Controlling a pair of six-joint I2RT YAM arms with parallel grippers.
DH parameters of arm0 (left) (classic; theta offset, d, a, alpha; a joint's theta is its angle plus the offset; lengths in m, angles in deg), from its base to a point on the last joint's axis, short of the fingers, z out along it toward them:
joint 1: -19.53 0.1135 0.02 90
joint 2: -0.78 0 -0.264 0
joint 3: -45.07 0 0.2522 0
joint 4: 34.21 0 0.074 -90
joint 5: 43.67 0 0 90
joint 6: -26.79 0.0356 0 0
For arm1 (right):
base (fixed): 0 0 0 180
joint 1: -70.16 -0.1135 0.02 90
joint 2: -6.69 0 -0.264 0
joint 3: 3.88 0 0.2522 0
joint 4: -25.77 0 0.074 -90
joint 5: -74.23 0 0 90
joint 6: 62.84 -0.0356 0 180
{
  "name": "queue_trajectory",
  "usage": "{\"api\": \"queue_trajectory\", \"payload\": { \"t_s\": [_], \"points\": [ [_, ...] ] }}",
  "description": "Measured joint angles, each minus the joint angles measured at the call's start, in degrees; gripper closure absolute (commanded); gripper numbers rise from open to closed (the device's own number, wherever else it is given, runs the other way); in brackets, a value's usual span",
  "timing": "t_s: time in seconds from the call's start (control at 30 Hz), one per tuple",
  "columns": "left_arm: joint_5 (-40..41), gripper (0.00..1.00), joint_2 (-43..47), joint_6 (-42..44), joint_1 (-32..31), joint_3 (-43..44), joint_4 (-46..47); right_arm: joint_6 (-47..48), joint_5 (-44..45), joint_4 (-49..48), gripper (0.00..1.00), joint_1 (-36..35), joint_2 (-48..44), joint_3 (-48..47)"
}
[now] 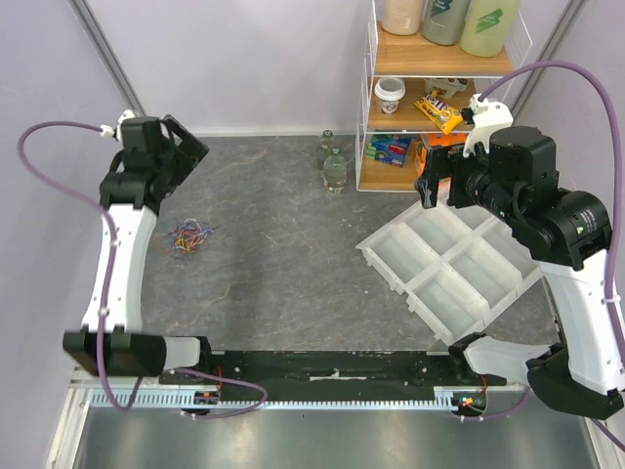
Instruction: Untangle the cables
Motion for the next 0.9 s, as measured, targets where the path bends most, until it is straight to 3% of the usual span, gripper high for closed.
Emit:
{"api": "queue_trajectory", "payload": {
  "t_s": [0.1,0.23,0.4,0.53,0.63,0.73,0.77,0.9],
  "points": [
    [4.3,0.01,-8.8,-1.4,0.0,3.7,-8.4,-0.4,-0.8,0.1,0.02,0.0,0.0,0.4],
    [10.7,0.01,-19.0,-4.6,0.7,2.2,-18.3,-0.5,-2.4,0.2,0.02,0.0,0.0,1.2],
    [14.6,0.02,-23.7,-4.8,6.6,-7.2,-19.9,-0.5,-5.2,0.3,0.02,0.0,0.0,2.4],
    [10.6,0.06,-28.0,1.4,12.5,-7.9,-16.7,-0.4,-6.7,0.5,0.02,0.0,-0.6,3.6],
    [5.7,0.37,-32.6,5.1,14.4,-6.7,-14.4,-0.4,-7.2,0.9,0.02,0.0,-1.8,5.1],
    [-2.3,0.80,-33.7,6.6,13.8,-8.6,-10.5,-0.4,-7.6,1.0,0.02,0.0,-2.6,6.5],
    [-4.6,0.89,-33.0,6.5,13.3,-10.2,-9.0,-0.4,-7.6,1.0,0.02,0.0,-2.7,6.9],
    [-11.1,0.93,-26.1,4.3,6.5,-20.1,-3.8,-0.3,-8.3,1.0,0.02,0.0,-2.4,9.3]
  ]
}}
